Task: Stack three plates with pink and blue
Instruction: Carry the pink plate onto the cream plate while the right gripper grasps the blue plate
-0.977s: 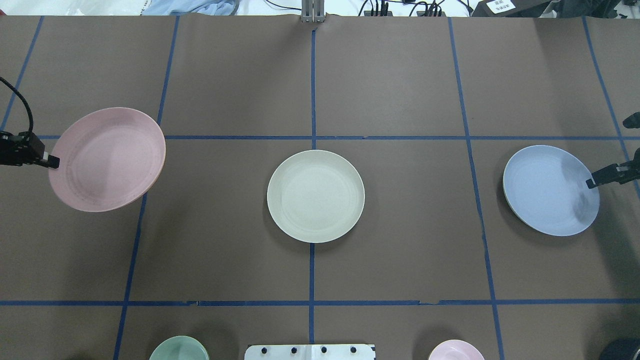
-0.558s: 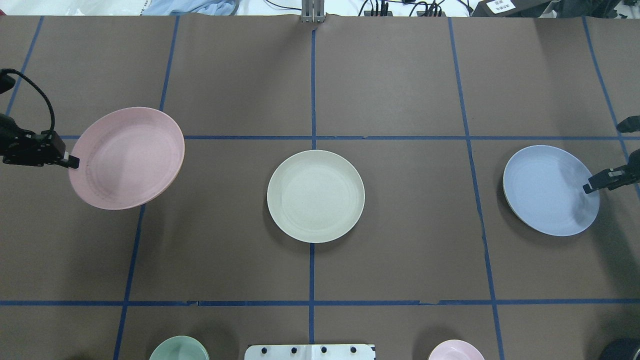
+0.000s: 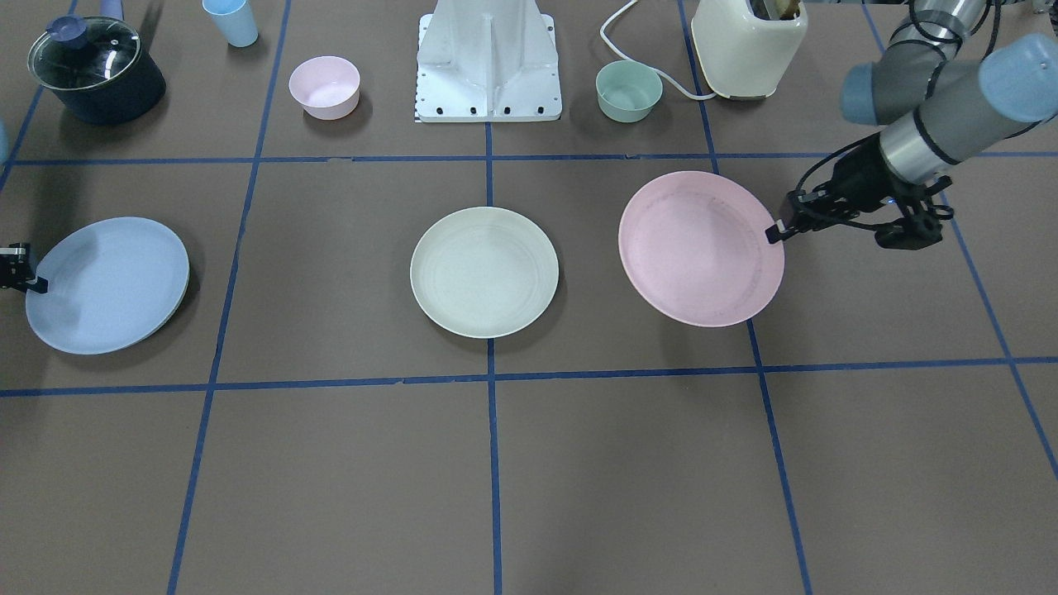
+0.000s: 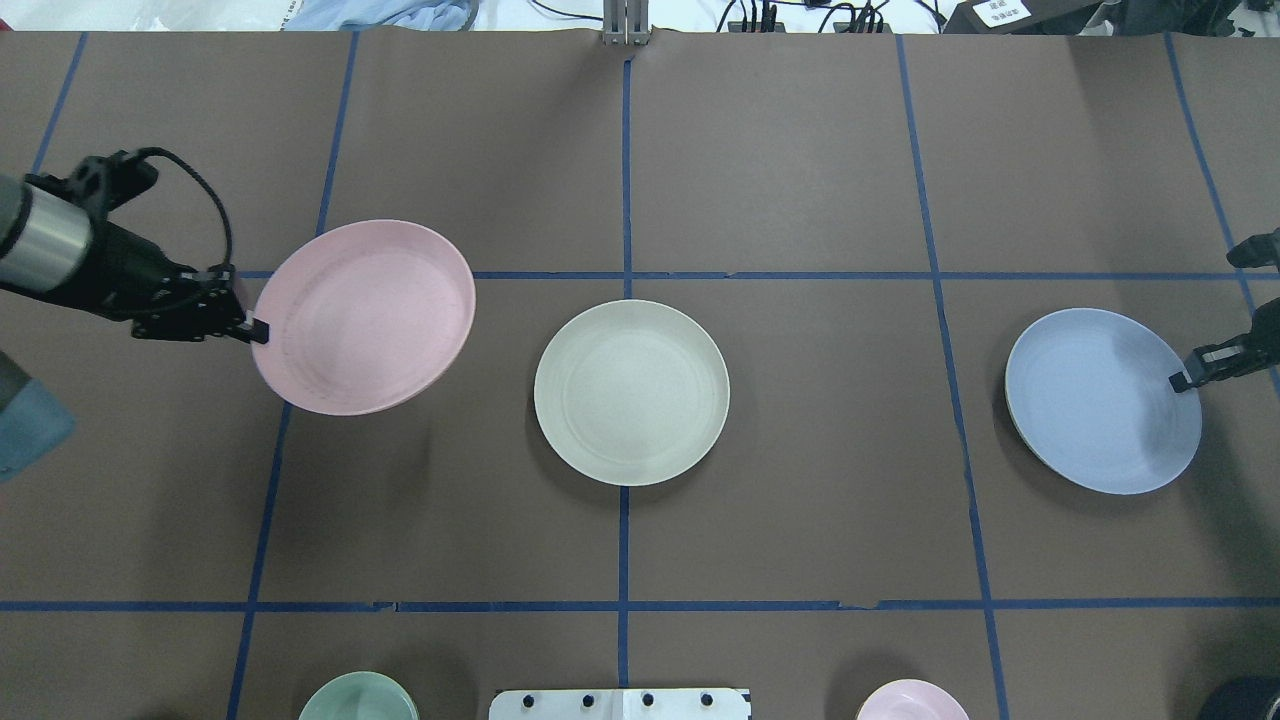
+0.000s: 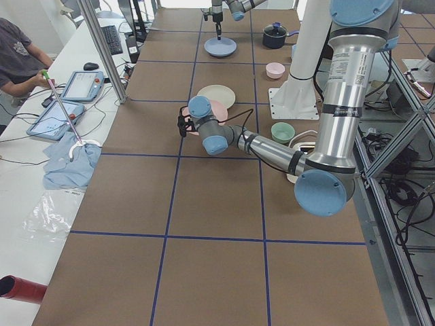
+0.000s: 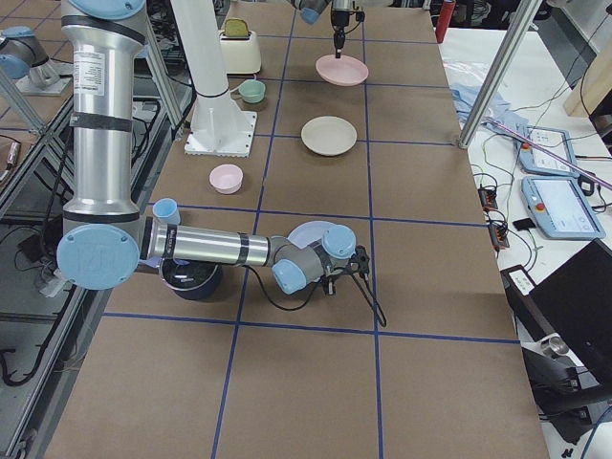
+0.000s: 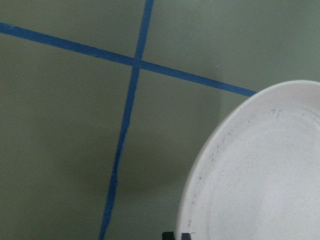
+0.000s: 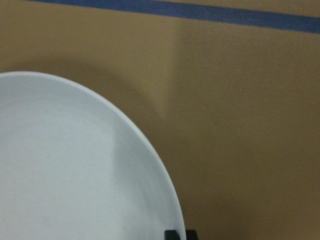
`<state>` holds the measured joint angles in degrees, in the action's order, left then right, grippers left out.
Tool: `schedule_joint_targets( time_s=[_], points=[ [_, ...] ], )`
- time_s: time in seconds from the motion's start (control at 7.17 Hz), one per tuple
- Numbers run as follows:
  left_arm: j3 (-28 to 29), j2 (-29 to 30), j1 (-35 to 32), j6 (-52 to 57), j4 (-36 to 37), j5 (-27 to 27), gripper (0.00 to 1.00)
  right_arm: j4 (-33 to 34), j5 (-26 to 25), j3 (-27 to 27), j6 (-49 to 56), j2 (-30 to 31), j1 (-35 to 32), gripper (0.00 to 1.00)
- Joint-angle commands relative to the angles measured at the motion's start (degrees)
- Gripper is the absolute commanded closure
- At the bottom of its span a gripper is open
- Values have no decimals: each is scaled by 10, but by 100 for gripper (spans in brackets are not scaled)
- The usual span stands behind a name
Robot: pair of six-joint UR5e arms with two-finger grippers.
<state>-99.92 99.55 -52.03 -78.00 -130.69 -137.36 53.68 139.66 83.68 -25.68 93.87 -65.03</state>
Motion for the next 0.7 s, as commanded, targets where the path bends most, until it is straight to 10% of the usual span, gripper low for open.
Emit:
schedule_joint_targets(
  time_s=[0.0,0.56],
  points=[
    [12,77,84,-99,2,65,100,1,54,19,-9,-4,-27,100],
    [82,181,169,-176,0,145,100,0,144,70,-125,-33,-69,100]
  ],
)
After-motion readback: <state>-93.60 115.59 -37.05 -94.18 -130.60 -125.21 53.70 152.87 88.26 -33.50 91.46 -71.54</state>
